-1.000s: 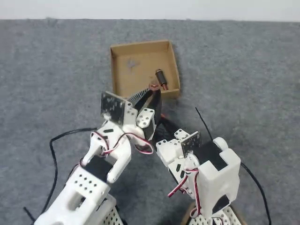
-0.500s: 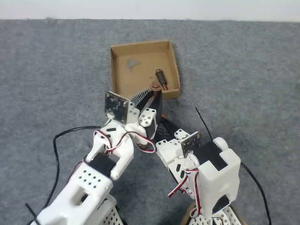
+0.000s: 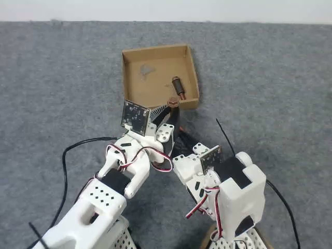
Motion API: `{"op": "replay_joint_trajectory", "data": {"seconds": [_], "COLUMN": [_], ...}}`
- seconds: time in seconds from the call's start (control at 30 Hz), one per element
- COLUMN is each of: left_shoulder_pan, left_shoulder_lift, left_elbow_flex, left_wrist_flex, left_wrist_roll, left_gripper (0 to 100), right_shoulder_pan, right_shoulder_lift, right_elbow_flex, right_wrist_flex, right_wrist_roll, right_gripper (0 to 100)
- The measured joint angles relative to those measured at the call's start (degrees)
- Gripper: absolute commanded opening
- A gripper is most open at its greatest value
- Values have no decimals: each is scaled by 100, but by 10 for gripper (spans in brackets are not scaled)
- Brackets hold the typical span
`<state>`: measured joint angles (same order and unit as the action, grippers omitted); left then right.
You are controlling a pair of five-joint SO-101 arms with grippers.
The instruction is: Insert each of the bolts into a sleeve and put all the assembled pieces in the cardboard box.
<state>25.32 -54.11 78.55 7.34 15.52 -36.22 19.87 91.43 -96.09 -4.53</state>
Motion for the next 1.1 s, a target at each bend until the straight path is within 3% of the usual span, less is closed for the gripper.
{"op": "replay_joint_trajectory", "data": {"seconds": [1.1], "left_shoulder_pan": [62], "left_shoulder_lift": [-185], "left_elbow_flex": [941], "left_wrist_flex": [-44], "left_wrist_roll": [9], "left_gripper": [13], "right_shoulder_pan": [88], "right_shoulder_lift": [0], "right_elbow_flex": [0], "right_wrist_flex": [0], "right_wrist_roll": [18], "right_gripper": [6]}}
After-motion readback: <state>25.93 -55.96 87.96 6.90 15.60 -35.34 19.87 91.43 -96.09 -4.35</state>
